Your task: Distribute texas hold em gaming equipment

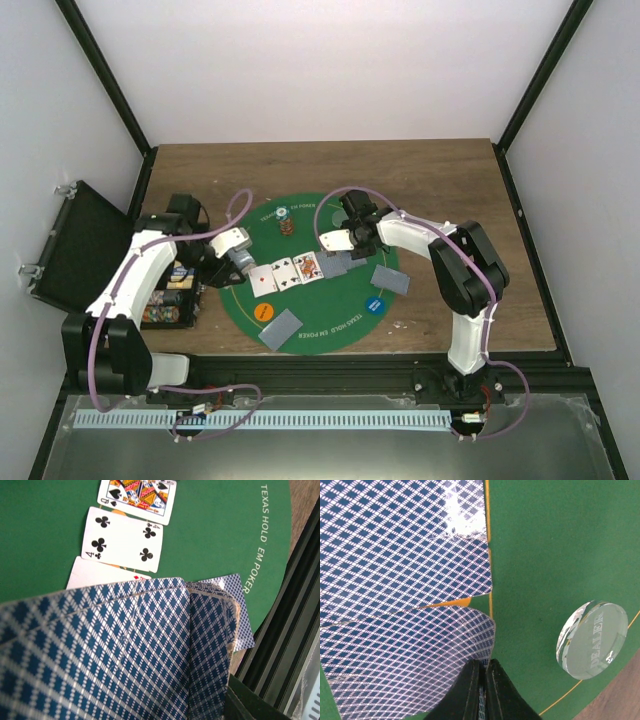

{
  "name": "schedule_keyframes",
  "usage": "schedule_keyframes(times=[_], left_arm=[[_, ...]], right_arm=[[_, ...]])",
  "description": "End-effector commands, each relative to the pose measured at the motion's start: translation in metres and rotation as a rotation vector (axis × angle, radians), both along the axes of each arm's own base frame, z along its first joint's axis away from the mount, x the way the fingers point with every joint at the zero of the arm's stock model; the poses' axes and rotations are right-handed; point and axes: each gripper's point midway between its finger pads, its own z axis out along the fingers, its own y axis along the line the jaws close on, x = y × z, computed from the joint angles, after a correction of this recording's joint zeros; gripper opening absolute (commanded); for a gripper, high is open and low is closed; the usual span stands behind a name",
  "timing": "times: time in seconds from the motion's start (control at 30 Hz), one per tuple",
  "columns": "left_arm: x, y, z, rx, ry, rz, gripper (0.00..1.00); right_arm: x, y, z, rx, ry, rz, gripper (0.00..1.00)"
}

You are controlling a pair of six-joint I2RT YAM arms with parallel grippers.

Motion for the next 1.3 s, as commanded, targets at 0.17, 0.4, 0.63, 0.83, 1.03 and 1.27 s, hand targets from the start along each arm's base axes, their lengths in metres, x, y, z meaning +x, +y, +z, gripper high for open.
schedule_keyframes(times=[0.17,0.4,0.63,0.83,1.03,1.27], left_arm=[[-0.007,0.011,-0.022,0.035,0.027,0.016,0.47],[-0.002,0.045,-0.077,0.156,0.112,0.128,0.47],[-0.004,0.058,-0.116,0.213,0.137,0.162,0.5],[-0.011,0.061,-0.13,0.236,0.146,0.145,0.63],[-0.013,0.064,-0.129,0.255,0.106,0.124,0.88],[-0.005,0.054,-0.089,0.19,0.044,0.112,1.0]], right_arm=[[0.02,0.005,0.027,0.062,-0.083,-0.06,0.43],[0.036,0.01,0.105,0.246,-0.293,-0.146,1.0],[0.026,0.002,0.163,0.393,-0.406,-0.221,1.0],[0.012,-0.006,0.178,0.452,-0.437,-0.243,1.0],[0.004,-0.009,0.204,0.607,-0.457,-0.316,1.0],[0.012,-0.059,0.278,1.02,-0.443,-0.568,1.0]])
